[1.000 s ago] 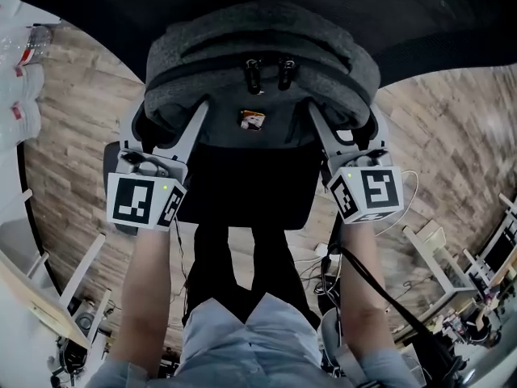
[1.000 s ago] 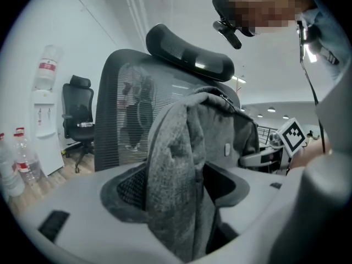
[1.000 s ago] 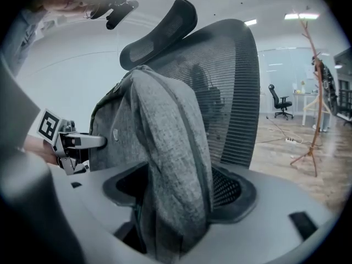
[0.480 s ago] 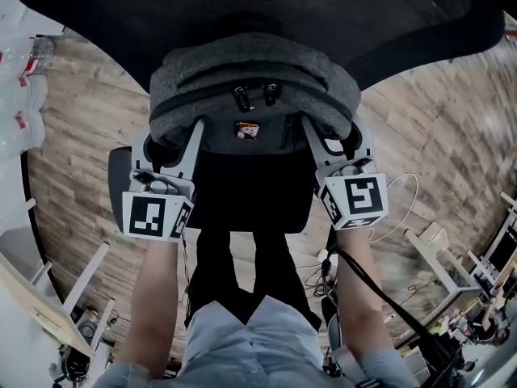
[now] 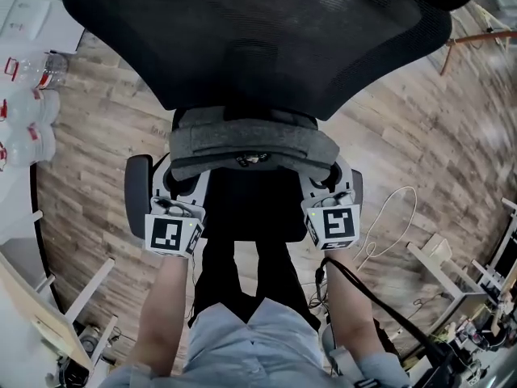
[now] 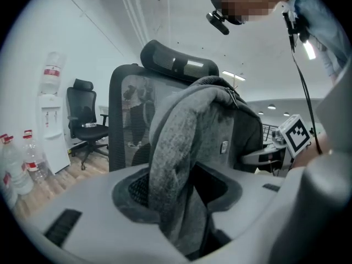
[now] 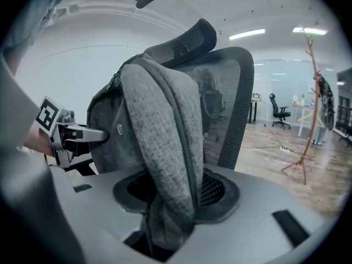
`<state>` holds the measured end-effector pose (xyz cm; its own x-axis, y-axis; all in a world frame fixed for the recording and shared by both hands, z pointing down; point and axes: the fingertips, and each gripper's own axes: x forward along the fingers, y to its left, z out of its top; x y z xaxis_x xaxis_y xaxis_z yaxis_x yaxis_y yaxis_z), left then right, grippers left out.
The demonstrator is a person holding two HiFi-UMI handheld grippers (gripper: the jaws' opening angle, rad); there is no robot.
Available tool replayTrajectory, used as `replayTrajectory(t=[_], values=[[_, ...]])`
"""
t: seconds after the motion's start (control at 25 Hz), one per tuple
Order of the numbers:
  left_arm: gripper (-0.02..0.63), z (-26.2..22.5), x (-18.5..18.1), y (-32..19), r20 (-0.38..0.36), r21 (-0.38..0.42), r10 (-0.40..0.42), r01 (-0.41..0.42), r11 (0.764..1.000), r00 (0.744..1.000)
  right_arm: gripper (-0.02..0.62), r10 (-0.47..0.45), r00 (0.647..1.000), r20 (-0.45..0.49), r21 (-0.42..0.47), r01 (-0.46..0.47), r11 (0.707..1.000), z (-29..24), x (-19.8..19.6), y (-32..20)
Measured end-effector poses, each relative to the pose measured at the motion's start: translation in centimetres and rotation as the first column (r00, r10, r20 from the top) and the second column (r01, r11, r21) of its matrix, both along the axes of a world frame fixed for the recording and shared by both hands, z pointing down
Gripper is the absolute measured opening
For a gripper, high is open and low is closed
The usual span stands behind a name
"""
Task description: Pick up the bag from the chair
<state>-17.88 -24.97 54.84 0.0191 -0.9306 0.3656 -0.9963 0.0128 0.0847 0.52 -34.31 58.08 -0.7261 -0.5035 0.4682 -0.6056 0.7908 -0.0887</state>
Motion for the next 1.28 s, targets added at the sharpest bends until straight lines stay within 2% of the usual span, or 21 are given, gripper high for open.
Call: replayTrajectory(t=[0.36, 0.64, 1.04, 1.28], values=[[0.156, -1.5, 0.0, 0.2, 0.031, -0.02, -0.014, 0.014, 1.0, 0.999, 0.129, -0.018, 1.0, 0.01, 0.01, 0.018, 1.0, -2.1, -0.5, 0.3], [0.158, -6.0, -0.7, 0.4, 0.065, 0.022, -0.036, 0.035, 0.999, 0.997, 0.123, -0.004, 0.999, 0.051, 0.03, 0.002, 1.0, -6.7, -1.0, 0.6], [0.158, -19.7, -1.3, 1.8, 0.128, 0.126, -0.048, 0.031, 0.992, 0.991, 0.124, 0.015, 0.993, 0.121, 0.113, -0.029, 0.993, -20.0, -1.7, 1.9], [0.161, -27.8, -0.7, 1.9, 0.174, 0.215, -0.062, 0.023, 0.976, 0.983, 0.126, 0.019, 0.985, 0.172, 0.188, -0.052, 0.981, -28.1, -1.0, 2.2]])
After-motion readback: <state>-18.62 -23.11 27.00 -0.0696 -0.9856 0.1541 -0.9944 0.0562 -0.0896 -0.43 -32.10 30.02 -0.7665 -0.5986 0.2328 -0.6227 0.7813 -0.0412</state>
